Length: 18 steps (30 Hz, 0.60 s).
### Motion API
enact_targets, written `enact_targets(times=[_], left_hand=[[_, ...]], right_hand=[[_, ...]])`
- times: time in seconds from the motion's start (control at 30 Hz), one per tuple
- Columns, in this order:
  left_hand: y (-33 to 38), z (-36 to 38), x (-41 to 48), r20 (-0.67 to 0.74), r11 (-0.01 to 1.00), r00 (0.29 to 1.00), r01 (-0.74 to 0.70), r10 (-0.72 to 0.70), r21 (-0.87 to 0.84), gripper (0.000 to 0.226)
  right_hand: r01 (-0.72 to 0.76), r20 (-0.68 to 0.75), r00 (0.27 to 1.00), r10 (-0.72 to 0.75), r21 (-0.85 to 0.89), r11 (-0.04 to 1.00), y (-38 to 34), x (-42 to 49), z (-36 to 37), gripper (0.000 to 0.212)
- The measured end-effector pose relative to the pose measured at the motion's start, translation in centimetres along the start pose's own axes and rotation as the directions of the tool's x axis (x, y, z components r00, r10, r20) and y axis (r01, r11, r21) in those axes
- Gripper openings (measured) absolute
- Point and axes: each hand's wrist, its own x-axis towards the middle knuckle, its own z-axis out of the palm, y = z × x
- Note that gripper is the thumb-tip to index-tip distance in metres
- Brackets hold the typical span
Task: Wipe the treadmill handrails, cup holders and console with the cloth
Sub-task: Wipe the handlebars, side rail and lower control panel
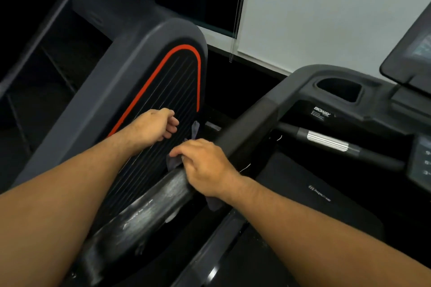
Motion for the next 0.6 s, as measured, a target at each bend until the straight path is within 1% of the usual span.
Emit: enact_targets(times=[0.13,0.23,0.33,0.4,0.47,0.53,0.57,0.6], left_hand=[[-0.3,-0.9,-0.3,0.042,1.0,0.999,-0.019,0.02,-0.002,0.042],[-0.4,-1.6,-0.5,0.065,0.999,0.997,-0.04,0.041,-0.014,0.043],[-0.7,-2.1,-0.7,0.088,0.999,0.995,-0.041,0.042,-0.02,0.044],[-1.0,-2.3,-0.8,0.115,0.999,0.993,-0.033,0.033,-0.005,0.044],[-1.2,-2.4,-0.9,0.13,0.999,0.991,-0.031,0.03,0.008,0.044],[-1.3,-2.6,-1.1,0.129,0.999,0.991,-0.042,0.041,0.007,0.044],[-1.1,-2.7,-1.2,0.124,0.999,0.991,-0.049,0.048,0.003,0.043],[-1.0,-2.8,-1.4,0.118,0.998,0.991,-0.056,0.055,0.0,0.043]], right_hand=[[0.055,0.092,0.994,-0.051,-0.044,0.998,-3.4,-0.8,2.1,0.028],[0.092,0.077,0.993,-0.087,-0.071,0.993,-6.3,-1.8,4.0,0.03],[0.12,0.021,0.993,-0.12,-0.006,0.993,-9.4,-3.0,6.3,0.03],[0.186,0.055,0.981,-0.188,0.037,0.982,-11.3,-3.8,7.7,0.029],[0.275,0.103,0.955,-0.279,0.052,0.96,-11.6,-3.7,7.6,0.031],[0.263,0.174,0.948,-0.265,0.034,0.964,-10.3,-2.7,6.0,0.034],[0.219,0.168,0.961,-0.218,0.017,0.976,-9.1,-1.9,5.0,0.032],[0.143,0.127,0.982,-0.14,-0.011,0.99,-7.8,-1.1,3.9,0.03]])
